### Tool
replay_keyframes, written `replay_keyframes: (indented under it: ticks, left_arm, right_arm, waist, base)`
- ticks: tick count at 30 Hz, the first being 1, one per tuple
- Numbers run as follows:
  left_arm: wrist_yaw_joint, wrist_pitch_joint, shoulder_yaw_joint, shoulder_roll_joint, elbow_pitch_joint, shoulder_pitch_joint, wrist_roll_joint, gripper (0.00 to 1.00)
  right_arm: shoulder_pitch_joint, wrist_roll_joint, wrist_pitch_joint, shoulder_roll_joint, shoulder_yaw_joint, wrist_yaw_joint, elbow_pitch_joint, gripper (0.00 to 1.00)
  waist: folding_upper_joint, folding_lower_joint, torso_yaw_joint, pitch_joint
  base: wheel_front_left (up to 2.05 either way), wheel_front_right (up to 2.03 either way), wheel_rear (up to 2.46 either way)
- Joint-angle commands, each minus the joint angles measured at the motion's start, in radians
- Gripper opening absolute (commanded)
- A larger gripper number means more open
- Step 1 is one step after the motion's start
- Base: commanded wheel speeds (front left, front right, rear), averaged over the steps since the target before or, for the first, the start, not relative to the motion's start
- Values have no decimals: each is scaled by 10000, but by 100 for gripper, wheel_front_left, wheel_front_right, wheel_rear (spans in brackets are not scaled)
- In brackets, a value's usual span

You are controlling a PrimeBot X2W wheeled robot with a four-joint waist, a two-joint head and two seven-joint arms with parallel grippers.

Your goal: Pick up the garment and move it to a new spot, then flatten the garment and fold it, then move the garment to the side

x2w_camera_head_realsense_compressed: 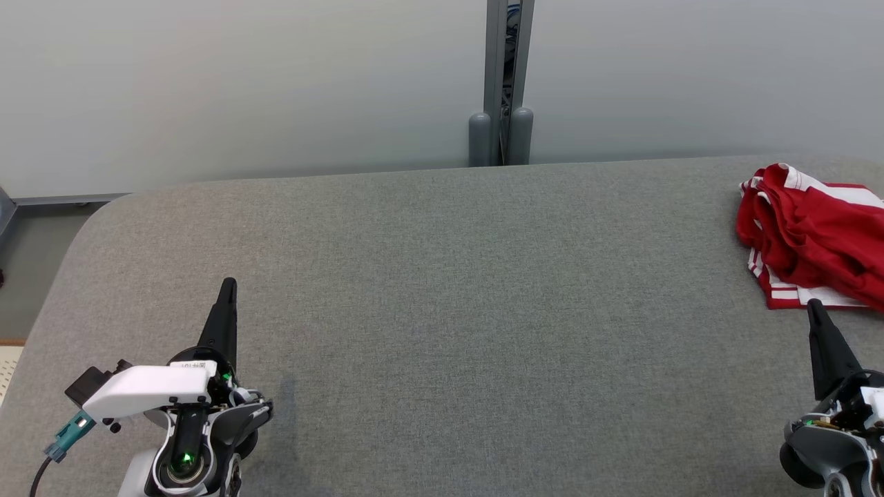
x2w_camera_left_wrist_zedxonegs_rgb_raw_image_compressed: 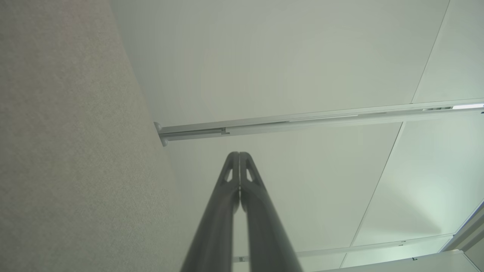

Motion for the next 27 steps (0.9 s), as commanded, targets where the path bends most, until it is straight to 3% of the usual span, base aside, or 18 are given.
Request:
replay_keyframes:
  ticks: [1, 27]
  left_arm:
    - [-52, 3, 36, 52, 4, -159, -35, 0]
    - [-53, 1, 34, 52, 2, -158, -37, 0]
  right_arm:
    - [-40, 39, 87, -59, -25, 0, -9, 0]
    - [-48, -3, 80, -31, -59, 0, -8, 0]
  waist:
    - [0, 0, 0, -1]
    - [0, 0, 0, -1]
  base:
    - [0, 0, 0]
    - [0, 0, 0]
